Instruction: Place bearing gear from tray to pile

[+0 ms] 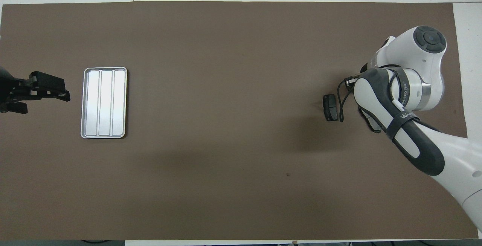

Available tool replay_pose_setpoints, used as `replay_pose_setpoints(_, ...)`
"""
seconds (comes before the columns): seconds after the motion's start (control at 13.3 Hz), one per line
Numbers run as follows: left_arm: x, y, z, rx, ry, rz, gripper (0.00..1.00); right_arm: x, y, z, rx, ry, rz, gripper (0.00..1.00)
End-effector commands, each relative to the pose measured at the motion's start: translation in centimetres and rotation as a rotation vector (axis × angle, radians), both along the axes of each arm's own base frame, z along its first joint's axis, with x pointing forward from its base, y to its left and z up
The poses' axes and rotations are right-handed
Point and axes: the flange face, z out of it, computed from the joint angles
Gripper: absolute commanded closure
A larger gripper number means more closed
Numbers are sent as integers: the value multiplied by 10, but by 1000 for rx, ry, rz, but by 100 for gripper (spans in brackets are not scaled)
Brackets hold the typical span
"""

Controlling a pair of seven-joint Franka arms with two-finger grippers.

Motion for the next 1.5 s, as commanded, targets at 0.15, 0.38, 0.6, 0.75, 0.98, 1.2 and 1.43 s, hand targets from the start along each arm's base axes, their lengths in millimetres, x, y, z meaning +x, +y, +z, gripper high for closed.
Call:
replay_pose_setpoints(0.15,-10,2,1,19,-13,-5,0,1,23,40,-10,-1,-51,3)
replay_pose_setpoints(0.38,-10,2,1,19,-13,-5,0,8,17,93,-14,-74,-74,0)
replay_pose_setpoints(0.6,-10,2,1,19,-13,-5,0,-5,-8,164,-45,-133,-91,0)
replay_pose_setpoints(0.75,-10,1,1,18,-13,-5,0,-24,-18,215,-61,-167,-99,0)
replay_pose_setpoints(0.98,-10,1,1,19,-13,-6,0,-54,-21,283,-101,-92,-94,0)
replay_pose_setpoints(1.2,-10,2,1,19,-13,-5,0,-74,-28,315,-97,-22,-113,0)
replay_pose_setpoints(1.43,-10,1,1,18,-13,-5,0,-89,-30,332,-94,12,-122,0)
